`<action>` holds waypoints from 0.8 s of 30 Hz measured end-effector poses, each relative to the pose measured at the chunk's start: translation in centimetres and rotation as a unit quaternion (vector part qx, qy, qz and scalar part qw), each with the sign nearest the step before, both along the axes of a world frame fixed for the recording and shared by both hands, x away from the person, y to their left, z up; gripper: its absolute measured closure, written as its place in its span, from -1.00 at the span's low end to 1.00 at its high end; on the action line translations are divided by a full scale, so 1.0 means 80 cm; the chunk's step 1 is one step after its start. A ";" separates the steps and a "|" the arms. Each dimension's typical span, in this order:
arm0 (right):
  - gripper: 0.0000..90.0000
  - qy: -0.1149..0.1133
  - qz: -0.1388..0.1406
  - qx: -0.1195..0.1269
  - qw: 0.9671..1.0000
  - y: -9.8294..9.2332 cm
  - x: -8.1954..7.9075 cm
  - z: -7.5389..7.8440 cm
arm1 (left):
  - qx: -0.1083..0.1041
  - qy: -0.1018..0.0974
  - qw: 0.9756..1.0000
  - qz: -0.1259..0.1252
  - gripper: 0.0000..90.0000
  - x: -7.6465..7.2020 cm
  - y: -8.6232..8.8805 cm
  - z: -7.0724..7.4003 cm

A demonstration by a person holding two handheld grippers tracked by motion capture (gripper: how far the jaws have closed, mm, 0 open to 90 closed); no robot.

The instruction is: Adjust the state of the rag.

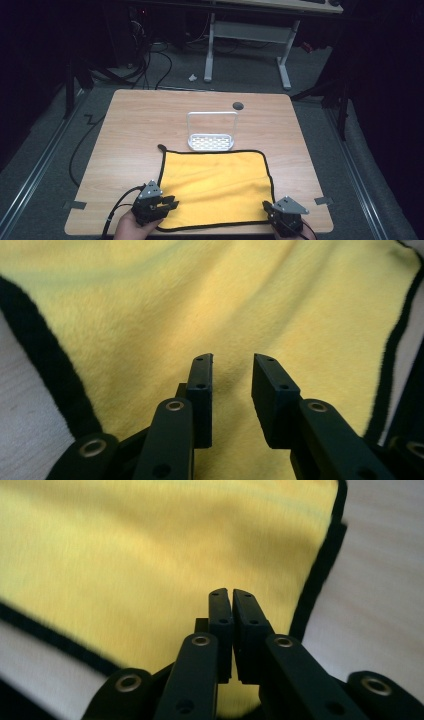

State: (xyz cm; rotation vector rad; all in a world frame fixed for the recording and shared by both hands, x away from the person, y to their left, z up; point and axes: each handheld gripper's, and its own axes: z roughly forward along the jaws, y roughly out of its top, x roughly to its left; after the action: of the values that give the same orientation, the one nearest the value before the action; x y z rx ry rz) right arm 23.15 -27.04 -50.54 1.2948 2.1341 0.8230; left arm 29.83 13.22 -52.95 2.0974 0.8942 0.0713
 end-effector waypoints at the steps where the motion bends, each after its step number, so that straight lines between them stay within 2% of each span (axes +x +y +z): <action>1: 0.91 -0.001 0.000 -0.001 1.000 0.002 0.010 0.002 | -0.006 0.003 1.000 0.002 0.56 0.001 0.000 -0.001; 4: 0.90 0.003 -0.004 -0.011 1.000 0.006 0.041 0.000 | -0.002 0.000 1.000 -0.001 0.56 -0.001 -0.002 0.000; 7: 0.89 0.024 -0.010 -0.021 0.999 0.004 0.058 -0.013 | -0.001 0.001 1.000 -0.005 0.54 -0.005 -0.003 0.000; 8: 0.90 0.028 -0.009 -0.024 0.999 0.003 0.056 -0.018 | -0.002 0.004 1.000 -0.008 0.53 -0.006 -0.004 0.000; 9: 0.90 0.024 -0.009 -0.015 1.000 0.001 0.050 -0.019 | -0.003 0.006 1.000 -0.012 0.52 -0.007 -0.004 0.000; 13: 0.90 0.033 -0.010 -0.006 0.999 -0.010 0.017 -0.018 | -0.003 0.011 0.999 -0.031 0.50 -0.014 -0.008 0.003; 16: 0.89 0.033 -0.018 0.002 0.999 -0.017 -0.003 -0.018 | -0.007 0.001 0.999 -0.040 0.45 -0.018 -0.012 0.008; 17: 0.87 0.031 -0.019 0.003 0.999 -0.017 -0.006 -0.017 | -0.007 -0.008 0.999 -0.040 0.43 -0.018 -0.012 0.011; 20: 0.85 0.010 -0.022 0.001 1.000 -0.018 0.002 -0.008 | -0.008 -0.034 0.999 -0.018 0.39 -0.007 -0.007 0.020; 22: 0.82 0.008 -0.027 0.003 1.000 -0.020 0.018 -0.003 | -0.009 -0.042 0.999 0.008 0.37 0.015 0.000 0.023; 24: 0.79 0.011 -0.031 0.003 0.999 -0.023 0.040 -0.004 | -0.007 -0.042 0.998 0.041 0.38 0.042 0.005 0.021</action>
State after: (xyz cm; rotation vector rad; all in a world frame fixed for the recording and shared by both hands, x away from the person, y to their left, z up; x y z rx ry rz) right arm 26.33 -28.88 -50.90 1.3720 2.0988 0.7933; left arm 33.19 13.61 -51.27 2.0283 0.9275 0.1945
